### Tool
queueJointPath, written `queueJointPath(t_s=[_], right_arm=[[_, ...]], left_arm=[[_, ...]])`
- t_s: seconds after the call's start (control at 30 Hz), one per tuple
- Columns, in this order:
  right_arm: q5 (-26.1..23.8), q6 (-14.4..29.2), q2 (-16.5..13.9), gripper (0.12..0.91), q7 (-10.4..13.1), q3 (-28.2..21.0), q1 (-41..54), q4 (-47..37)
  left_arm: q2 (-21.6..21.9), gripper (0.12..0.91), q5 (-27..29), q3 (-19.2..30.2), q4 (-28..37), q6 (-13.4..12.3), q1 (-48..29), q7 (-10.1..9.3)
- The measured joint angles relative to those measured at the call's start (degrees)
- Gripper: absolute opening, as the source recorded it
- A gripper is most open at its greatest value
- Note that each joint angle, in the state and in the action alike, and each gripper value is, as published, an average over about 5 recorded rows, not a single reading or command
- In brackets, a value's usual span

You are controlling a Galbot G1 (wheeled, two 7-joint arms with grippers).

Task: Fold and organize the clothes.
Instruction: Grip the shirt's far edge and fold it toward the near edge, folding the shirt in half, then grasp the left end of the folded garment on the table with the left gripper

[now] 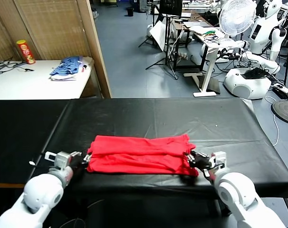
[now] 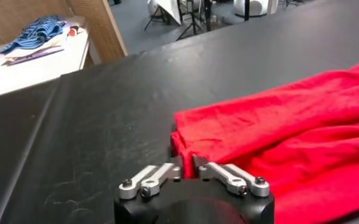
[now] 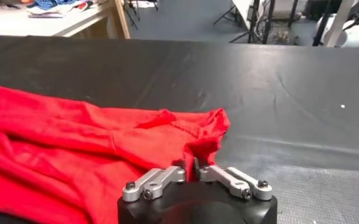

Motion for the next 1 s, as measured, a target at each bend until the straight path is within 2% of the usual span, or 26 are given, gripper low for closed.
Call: queueJointPath(t_s=[0.07, 0.13, 0.27, 0.43, 0.63, 0.8, 0.9, 1.0], right_arm=[[-0.69, 0.01, 0.85, 0.727, 0.9, 0.54, 1.12, -0.92], [-2.76, 0.3, 2.03, 0.778, 1.33, 0.27, 2.64, -2.36], [-7.71, 2.13, 4.8, 0.797, 1.29, -1.69, 6.07, -6.44], [-11.16, 4.22, 7.56, 0.798, 1.27, -3.65, 9.58, -11.97], [-12.97, 4.99, 9.92, 0.798, 0.32, -4.71, 11.39, -16.49], [-14.0, 5.39, 11.21, 0.785, -0.09, -5.38, 12.34, -18.66], [-15.0, 5.92, 11.82, 0.714, -0.55, -5.77, 12.69, -19.53], [-16.61, 7.2, 12.66, 0.574, -0.89, -6.18, 12.62, -20.34]], left_arm=[[0.7, 0.637, -2.87, -0.54, -0.11, 0.0, -1.05, -0.88], [0.93, 0.728, -5.59, -0.68, 0.52, 0.0, -2.58, -2.26], [-0.38, 0.793, -10.01, 0.52, 3.75, 0.0, -6.66, -4.66], [-3.37, 0.798, -12.56, 3.31, 9.01, -0.12, -10.99, -4.5], [-6.8, 0.798, -15.22, 5.18, 15.16, -1.64, -14.07, -3.21], [-8.96, 0.792, -16.26, 5.81, 18.87, -2.62, -15.49, -3.04], [-9.91, 0.727, -16.02, 5.91, 20.34, -3.29, -15.86, -3.09], [-10.57, 0.582, -15.15, 5.83, 21.08, -4.48, -15.85, -3.24]])
